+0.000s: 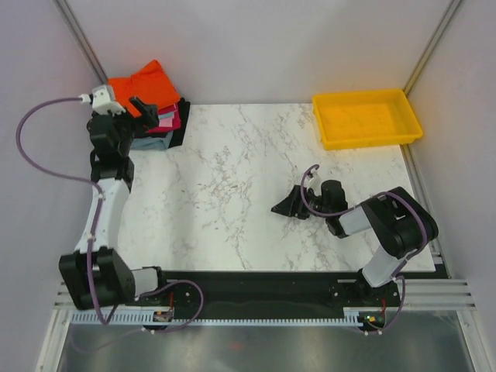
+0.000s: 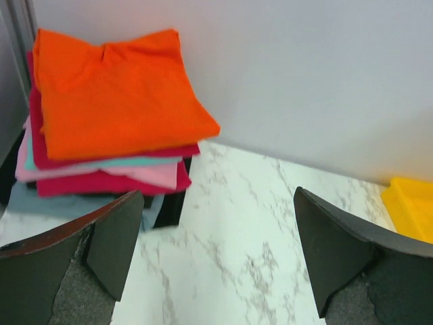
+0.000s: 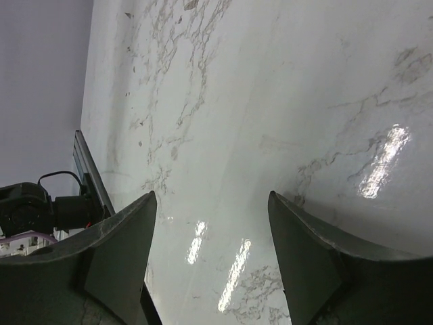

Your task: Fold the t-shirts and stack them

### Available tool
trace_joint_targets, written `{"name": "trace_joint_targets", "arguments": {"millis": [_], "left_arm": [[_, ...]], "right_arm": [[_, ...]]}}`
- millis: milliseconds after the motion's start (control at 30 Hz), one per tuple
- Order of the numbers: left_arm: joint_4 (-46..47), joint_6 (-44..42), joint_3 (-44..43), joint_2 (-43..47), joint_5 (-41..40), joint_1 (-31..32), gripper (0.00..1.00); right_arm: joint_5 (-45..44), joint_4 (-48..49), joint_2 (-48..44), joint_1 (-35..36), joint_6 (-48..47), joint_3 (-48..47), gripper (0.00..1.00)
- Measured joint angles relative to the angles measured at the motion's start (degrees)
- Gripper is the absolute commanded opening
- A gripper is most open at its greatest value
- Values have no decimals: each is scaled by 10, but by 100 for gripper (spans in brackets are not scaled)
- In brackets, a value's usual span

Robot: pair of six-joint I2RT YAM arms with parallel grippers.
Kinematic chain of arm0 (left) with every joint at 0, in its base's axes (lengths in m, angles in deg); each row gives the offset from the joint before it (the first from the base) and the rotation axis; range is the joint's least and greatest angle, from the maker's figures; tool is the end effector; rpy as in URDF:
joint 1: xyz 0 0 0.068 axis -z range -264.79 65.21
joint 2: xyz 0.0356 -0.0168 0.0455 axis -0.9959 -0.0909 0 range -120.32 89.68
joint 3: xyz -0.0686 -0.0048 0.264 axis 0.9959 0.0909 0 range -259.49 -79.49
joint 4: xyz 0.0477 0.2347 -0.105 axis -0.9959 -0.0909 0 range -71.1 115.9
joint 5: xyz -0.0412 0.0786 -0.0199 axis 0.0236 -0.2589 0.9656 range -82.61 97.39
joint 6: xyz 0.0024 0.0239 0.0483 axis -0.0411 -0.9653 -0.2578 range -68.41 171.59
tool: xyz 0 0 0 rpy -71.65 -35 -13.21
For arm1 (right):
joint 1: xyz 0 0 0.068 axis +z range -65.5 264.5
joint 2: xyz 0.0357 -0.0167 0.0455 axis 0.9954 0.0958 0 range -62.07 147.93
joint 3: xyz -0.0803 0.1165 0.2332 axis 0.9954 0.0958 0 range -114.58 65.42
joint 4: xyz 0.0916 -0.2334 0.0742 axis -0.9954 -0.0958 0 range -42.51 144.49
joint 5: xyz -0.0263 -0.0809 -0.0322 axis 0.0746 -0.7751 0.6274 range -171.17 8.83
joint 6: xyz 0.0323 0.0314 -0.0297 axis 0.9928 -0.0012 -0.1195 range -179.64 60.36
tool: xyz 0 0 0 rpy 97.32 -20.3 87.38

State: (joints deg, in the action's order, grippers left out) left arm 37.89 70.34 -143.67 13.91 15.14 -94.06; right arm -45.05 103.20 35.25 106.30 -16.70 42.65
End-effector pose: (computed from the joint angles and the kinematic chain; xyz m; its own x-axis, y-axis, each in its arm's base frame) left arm 0.3131 0.0464 0.3798 0.0151 -0.3201 -0.9473 -0.0230 0.9470 -0.3204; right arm 0.2422 0.1195 0.1103 -0.8362 0.2583 -0.4837 -0.3044 0.5151 0.8013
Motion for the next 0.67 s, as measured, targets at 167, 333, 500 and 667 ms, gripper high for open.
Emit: {"name": "trace_joint_targets", "arguments": {"millis": [167,333,500,667], "left_arm": [[-59,11,153,187,-1,2,99],[-108,28,284,335,-2,1,99],[-169,29,330,393,-4,2,99],[-192,29,334,387,-4,6,99]], "right_arm": [[-20,-22,-29,11,-13,11,77],[-53,-116,-110,32,-37,13,78],[-111,-248,-276,64,-58,7,81],[-171,-358,-413,70,-86,-13,83]]}}
